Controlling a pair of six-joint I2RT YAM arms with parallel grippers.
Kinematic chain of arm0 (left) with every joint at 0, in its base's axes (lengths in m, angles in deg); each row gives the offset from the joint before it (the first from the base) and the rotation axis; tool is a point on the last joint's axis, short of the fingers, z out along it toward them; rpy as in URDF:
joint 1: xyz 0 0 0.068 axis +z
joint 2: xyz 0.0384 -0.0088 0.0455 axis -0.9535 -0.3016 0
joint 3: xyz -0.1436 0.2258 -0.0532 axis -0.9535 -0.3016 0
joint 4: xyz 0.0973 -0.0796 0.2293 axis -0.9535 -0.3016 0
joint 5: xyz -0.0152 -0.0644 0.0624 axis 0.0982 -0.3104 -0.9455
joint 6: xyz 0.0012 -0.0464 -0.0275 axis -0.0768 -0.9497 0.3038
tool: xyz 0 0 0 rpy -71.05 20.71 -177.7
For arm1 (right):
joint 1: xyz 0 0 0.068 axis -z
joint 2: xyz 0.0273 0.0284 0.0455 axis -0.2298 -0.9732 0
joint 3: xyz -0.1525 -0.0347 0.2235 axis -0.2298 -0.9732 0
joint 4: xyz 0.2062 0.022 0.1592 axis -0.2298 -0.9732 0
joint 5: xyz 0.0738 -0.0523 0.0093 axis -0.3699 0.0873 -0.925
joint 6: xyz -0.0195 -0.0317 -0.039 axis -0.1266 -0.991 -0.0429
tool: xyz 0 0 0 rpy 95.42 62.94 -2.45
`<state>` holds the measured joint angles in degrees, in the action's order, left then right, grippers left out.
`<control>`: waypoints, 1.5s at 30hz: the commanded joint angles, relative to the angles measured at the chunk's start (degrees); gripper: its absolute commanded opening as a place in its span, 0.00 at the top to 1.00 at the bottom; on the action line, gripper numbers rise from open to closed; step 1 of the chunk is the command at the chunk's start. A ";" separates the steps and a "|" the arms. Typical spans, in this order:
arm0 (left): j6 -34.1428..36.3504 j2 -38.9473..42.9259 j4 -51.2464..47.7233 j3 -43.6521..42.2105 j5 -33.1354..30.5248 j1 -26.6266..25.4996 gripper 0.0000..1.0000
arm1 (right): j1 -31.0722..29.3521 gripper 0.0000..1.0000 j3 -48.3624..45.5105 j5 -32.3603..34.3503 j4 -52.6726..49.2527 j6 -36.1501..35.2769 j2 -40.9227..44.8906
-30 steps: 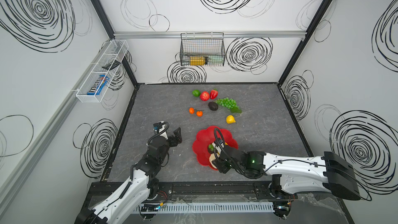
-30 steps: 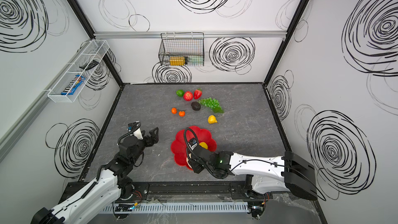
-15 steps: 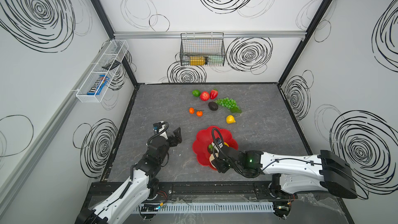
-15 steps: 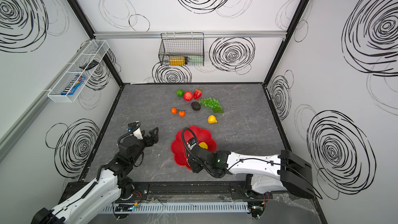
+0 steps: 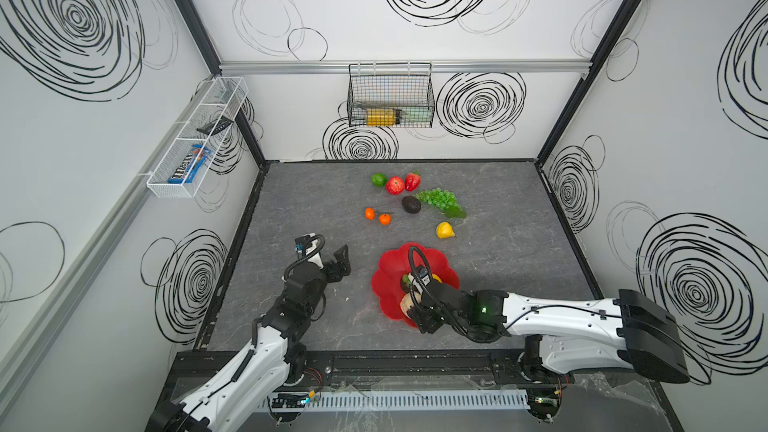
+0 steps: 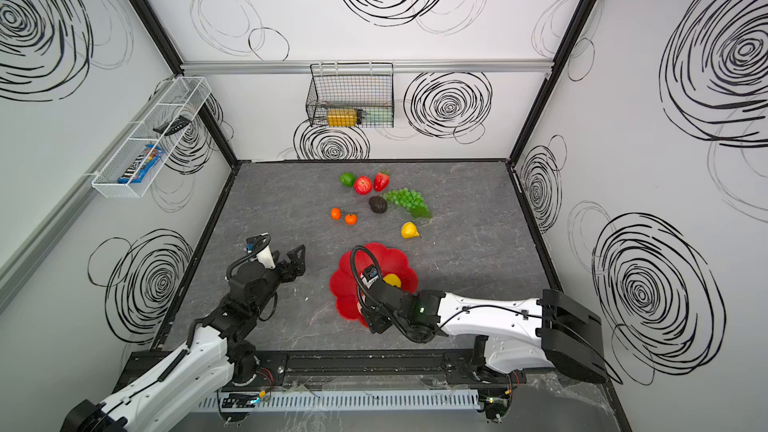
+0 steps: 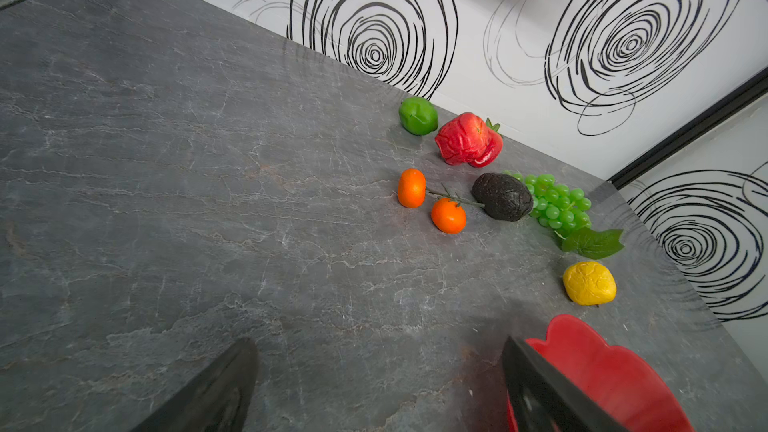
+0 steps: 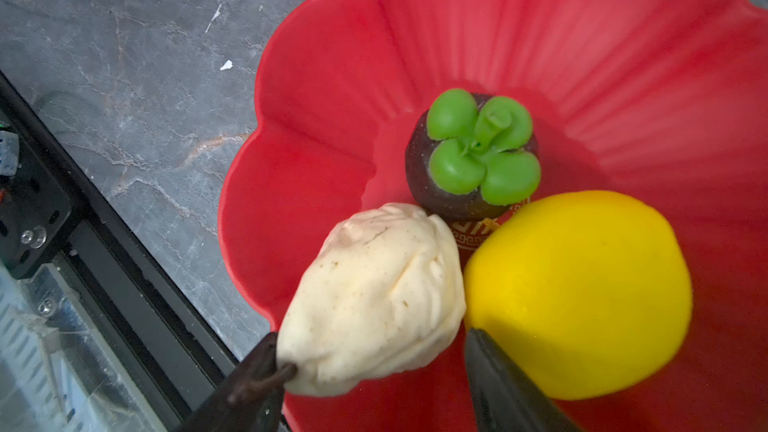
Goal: Place and organize the fake fruits in the fruit bowl
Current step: 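Lower the cream pear into the bowl beside the lemon with the right gripper, then open the right gripper and withdraw while the left gripper reaches the red apple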
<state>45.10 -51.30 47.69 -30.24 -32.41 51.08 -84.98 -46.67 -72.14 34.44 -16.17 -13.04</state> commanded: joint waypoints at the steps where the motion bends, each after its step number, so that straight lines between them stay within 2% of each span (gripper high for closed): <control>1: 0.62 -0.47 3.17 -0.49 0.70 0.53 0.04 | -0.23 0.29 0.71 0.78 -1.47 0.32 1.89; 10: 0.50 -0.84 3.40 -0.57 0.70 0.54 0.04 | -0.23 0.33 -0.42 2.38 -3.11 0.67 4.22; 24: 0.64 -1.95 4.23 -0.64 0.86 0.62 0.04 | -0.82 0.33 -1.91 2.63 -4.02 0.17 7.68; 27: 0.55 -2.71 4.75 -0.53 1.18 0.69 0.05 | -0.81 0.31 -1.36 2.36 -3.82 -0.32 7.81; 29: 0.31 -3.25 5.23 -0.55 1.56 0.64 0.05 | -0.56 0.24 -0.98 1.69 -3.57 0.86 8.41; 31: -0.48 -4.26 5.76 -0.51 2.28 0.54 0.05 | 0.03 0.23 -0.80 0.61 -3.03 0.32 9.94; 39: -2.99 -12.77 3.90 6.31 4.96 -2.01 0.05 | 3.33 0.18 -1.96 4.33 -1.90 -6.30 21.01; 45: -3.68 -25.98 2.53 17.98 2.58 -7.88 0.05 | 7.80 0.18 -4.29 5.49 1.83 -8.61 29.19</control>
<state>42.19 -72.96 48.98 -17.67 -28.78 45.05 -78.65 -49.38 -68.49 33.63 -22.75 13.62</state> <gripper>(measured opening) 0.950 0.823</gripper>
